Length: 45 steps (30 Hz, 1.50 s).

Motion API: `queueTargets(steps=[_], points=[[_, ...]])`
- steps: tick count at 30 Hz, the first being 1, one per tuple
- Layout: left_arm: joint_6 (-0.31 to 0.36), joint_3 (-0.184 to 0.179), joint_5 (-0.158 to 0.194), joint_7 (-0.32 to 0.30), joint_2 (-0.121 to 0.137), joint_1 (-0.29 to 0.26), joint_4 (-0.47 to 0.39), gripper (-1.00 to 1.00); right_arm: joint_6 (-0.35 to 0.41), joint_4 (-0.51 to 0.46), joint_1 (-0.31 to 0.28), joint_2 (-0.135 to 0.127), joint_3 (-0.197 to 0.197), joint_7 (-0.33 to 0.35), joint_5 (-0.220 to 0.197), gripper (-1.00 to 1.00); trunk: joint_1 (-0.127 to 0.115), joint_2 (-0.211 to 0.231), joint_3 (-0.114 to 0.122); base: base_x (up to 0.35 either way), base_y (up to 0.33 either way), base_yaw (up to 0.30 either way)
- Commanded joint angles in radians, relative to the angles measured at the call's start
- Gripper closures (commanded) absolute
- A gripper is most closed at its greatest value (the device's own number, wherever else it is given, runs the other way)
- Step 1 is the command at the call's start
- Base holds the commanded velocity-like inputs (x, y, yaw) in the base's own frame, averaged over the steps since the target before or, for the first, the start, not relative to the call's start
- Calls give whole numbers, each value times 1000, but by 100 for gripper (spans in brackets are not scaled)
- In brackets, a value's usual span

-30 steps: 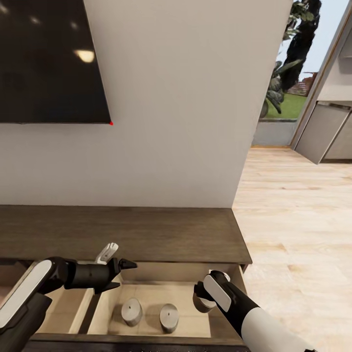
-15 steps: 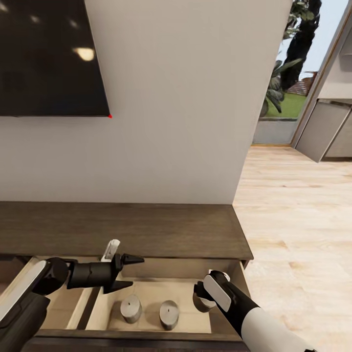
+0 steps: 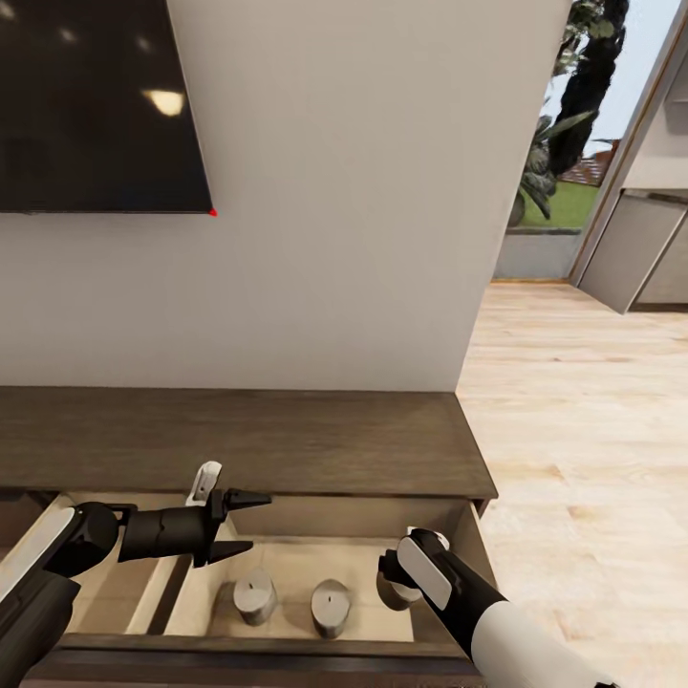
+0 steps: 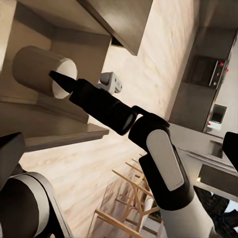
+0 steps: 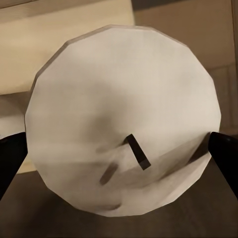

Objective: Place each of the two pumpkins and all three candles from the living room inside a cabinet in the living room (use any cabinet), then make sure every cabinet is closed, and position the cauldron so it is next to a table in the living room.

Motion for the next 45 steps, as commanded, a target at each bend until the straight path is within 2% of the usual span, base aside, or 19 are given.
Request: queueTargets(steps=[1, 10, 15, 23, 24, 37, 45], points=[[-1, -1, 11, 10, 1, -1, 0, -100, 1, -1, -1, -1, 5, -8, -7, 100, 4, -8, -4, 0, 0, 0], [-1, -2, 12, -8, 1, -1, -1, -100, -12, -1, -2, -2, 5, -8, 4, 100, 38, -71, -32, 0, 0, 0], [-1, -8, 12, -10, 0, -1, -1, -100, -42, 0, -2, -1, 4, -9, 34, 100, 38, -71, -32, 0, 0, 0], [-1, -10, 12, -12, 0, -1, -1, -100, -46, 0, -1, -1, 5, -9, 39, 100, 38, -71, -32, 0, 0, 0], [-1, -10, 12, -12, 0, -1, -1, -100, -46, 0, -2, -1, 5, -9, 39, -100, 38, -71, -32, 0, 0, 0], [-1, -9, 12, -12, 0, -1, 0, -100, -45, 0, -1, -1, 5, -8, 40, -100, 38, -71, -32, 0, 0, 0], [-1, -8, 12, -12, 1, -1, 2, -100, -45, 0, -1, -1, 4, -8, 39, -100, 8, -15, -7, 0, 0, 0]])
